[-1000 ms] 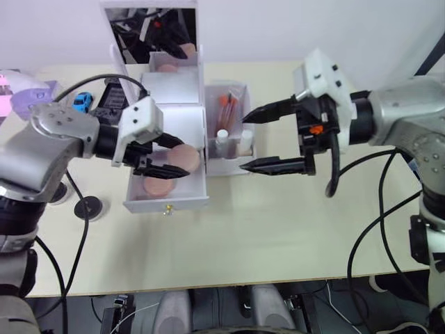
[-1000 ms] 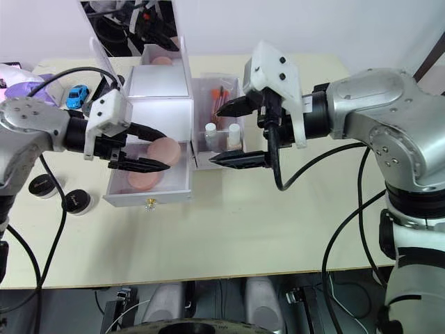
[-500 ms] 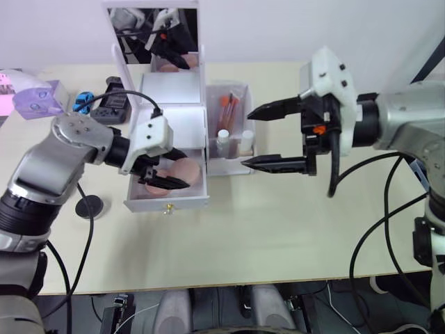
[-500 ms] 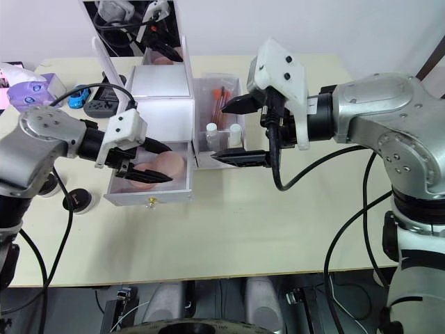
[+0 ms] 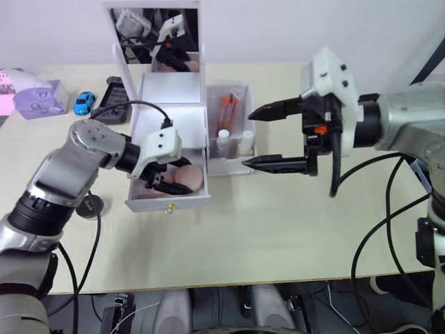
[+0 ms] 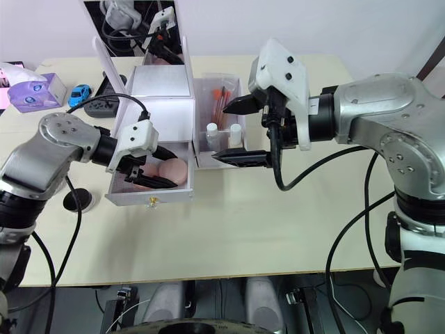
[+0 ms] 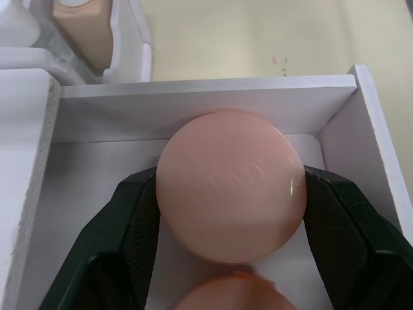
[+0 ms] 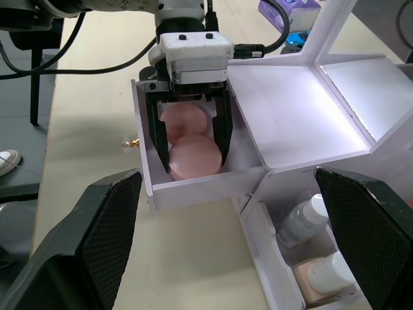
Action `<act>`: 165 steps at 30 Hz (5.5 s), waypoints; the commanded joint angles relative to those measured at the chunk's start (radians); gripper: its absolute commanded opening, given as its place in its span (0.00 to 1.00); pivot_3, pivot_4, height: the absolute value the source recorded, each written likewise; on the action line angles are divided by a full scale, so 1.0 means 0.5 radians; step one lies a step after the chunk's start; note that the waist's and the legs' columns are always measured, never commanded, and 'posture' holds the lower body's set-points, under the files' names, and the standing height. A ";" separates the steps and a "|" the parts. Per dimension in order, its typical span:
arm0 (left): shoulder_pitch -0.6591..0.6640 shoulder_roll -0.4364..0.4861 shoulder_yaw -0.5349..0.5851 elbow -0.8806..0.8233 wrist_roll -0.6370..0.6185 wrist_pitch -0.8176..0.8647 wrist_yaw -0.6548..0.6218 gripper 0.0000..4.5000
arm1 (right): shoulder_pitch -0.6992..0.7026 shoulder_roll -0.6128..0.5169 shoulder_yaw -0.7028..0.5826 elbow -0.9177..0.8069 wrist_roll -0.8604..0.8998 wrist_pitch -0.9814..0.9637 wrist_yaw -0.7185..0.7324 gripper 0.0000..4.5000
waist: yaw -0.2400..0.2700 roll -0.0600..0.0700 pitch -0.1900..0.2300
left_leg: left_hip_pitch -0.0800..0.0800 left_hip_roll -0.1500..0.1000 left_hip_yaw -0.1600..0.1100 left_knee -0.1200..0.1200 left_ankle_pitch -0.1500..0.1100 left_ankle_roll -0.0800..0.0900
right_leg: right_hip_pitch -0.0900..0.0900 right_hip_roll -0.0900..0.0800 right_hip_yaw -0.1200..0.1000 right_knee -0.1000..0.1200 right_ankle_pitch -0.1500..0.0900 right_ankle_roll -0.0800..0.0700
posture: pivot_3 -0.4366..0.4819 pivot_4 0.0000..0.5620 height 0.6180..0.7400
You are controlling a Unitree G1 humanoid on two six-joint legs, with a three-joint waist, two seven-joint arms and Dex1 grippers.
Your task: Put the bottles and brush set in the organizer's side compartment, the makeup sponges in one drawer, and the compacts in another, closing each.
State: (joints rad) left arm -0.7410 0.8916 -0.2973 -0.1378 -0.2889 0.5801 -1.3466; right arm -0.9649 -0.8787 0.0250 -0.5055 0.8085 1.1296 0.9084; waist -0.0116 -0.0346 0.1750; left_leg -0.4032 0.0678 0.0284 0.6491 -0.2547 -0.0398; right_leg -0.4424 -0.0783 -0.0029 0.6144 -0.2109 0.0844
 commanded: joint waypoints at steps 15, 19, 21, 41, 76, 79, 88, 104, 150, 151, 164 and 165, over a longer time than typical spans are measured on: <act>-0.142 0.081 0.270 -0.061 -0.183 0.143 -0.076 1.00 | -0.060 -0.039 -0.033 0.049 -0.018 -0.081 0.025 1.00 | -0.001 0.000 0.000 | 0.000 0.000 0.000 0.001 0.000 0.000 | 0.000 0.000 0.000 0.001 0.000 0.000 | 0.48 0.27 0.91; -0.132 0.134 0.466 -0.122 -0.396 0.188 -0.152 1.00 | -0.075 -0.027 -0.012 0.089 -0.035 -0.109 0.045 1.00 | -0.004 0.000 0.000 | 0.001 0.000 -0.001 0.001 0.000 0.000 | 0.000 0.000 0.000 0.001 0.000 0.000 | 0.48 0.27 0.91; -0.111 0.152 0.630 -0.157 -0.563 0.296 -0.133 1.00 | -0.091 -0.014 -0.003 0.117 -0.039 -0.118 0.057 1.00 | -0.003 0.000 0.000 | 0.001 0.000 -0.001 0.001 0.000 0.000 | 0.000 0.000 0.000 0.001 0.000 0.000 | 0.48 0.27 0.91; 2.155 -0.034 2.191 -1.249 -1.298 0.720 0.174 0.49 | -0.199 0.084 0.383 0.571 -0.392 -0.409 0.428 1.00 | -0.027 0.002 0.000 | 0.024 0.000 0.001 -0.002 0.000 -0.001 | 0.017 -0.003 0.000 -0.001 0.000 -0.002 | 0.48 0.27 0.91; 1.403 -0.426 1.244 -0.518 -0.697 0.003 1.001 0.01 | 0.092 -0.283 -0.026 0.230 -0.218 -0.312 0.470 1.00 | -0.002 0.002 -0.001 | 0.025 -0.003 -0.002 -0.002 -0.002 0.000 | 0.014 -0.001 0.000 -0.002 0.001 -0.008 | 0.48 0.27 0.91; 1.313 -0.473 1.194 -0.434 -0.670 -0.007 1.065 0.01 | 0.101 -0.297 -0.045 0.207 -0.208 -0.295 0.446 1.00 | -0.002 0.002 -0.001 | 0.025 -0.003 -0.003 -0.003 -0.002 0.000 | 0.015 -0.001 0.000 -0.002 0.001 -0.008 | 0.48 0.27 0.91; 1.025 -0.480 1.023 -0.113 -0.508 -0.137 1.053 0.01 | 0.105 -0.314 -0.108 0.134 -0.157 -0.209 0.357 1.00 | -0.002 0.002 -0.001 | 0.024 -0.003 -0.003 -0.003 -0.002 0.000 | 0.015 -0.001 -0.001 -0.003 0.001 -0.008 | 0.48 0.27 0.91; 0.877 -0.522 0.908 0.034 -0.392 -0.248 1.016 0.01 | 0.131 -0.341 -0.145 0.121 -0.067 -0.162 0.281 1.00 | 0.003 0.001 0.000 | 0.024 -0.003 -0.003 -0.001 -0.002 0.000 | 0.017 -0.002 -0.001 -0.003 0.002 -0.008 | 0.48 0.27 0.91; 1.219 0.064 1.790 0.954 -0.423 -0.909 0.744 0.99 | 1.550 0.132 -0.845 0.940 -0.872 -1.624 -0.290 1.00 | -0.008 0.003 0.000 | 0.025 -0.001 0.001 -0.009 -0.003 0.001 | 0.013 -0.005 -0.002 -0.005 0.002 -0.008 | 0.48 0.27 0.91; 1.244 0.051 1.772 0.852 -0.446 -0.851 0.733 0.99 | 1.523 0.139 -0.807 0.894 -0.842 -1.561 -0.280 1.00 | -0.005 0.003 0.001 | 0.025 -0.001 0.001 -0.009 -0.003 0.001 | 0.013 -0.005 -0.002 -0.005 0.002 -0.008 | 0.48 0.27 0.92; 1.669 -0.408 1.480 -0.505 -0.602 -0.225 1.271 0.99 | 0.830 -0.016 -0.319 0.277 -0.365 -0.725 -0.010 1.00 | 0.012 0.043 0.023 | 0.018 -0.035 -0.101 -0.010 -0.001 0.000 | 0.066 -0.041 -0.100 -0.004 -0.033 0.002 | 0.48 0.27 0.96; 1.687 -0.482 1.431 -0.586 -0.600 -0.176 1.373 0.99 | 0.747 -0.025 -0.311 0.283 -0.268 -0.581 -0.002 1.00 | 0.014 0.042 0.023 | 0.018 -0.035 -0.101 -0.009 -0.001 0.000 | 0.066 -0.040 -0.100 -0.005 -0.033 0.003 | 0.48 0.27 0.96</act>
State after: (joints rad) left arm 0.0971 0.6639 0.4289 -0.3620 -0.5795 0.4667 -0.7220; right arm -0.5589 -0.8733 -0.1193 -0.3380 0.6130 0.7652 0.8945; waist -0.0046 -0.0137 0.1864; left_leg -0.3943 0.0503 -0.0219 0.6449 -0.2552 -0.0401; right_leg -0.4094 -0.0984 -0.0530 0.6116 -0.2275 0.0855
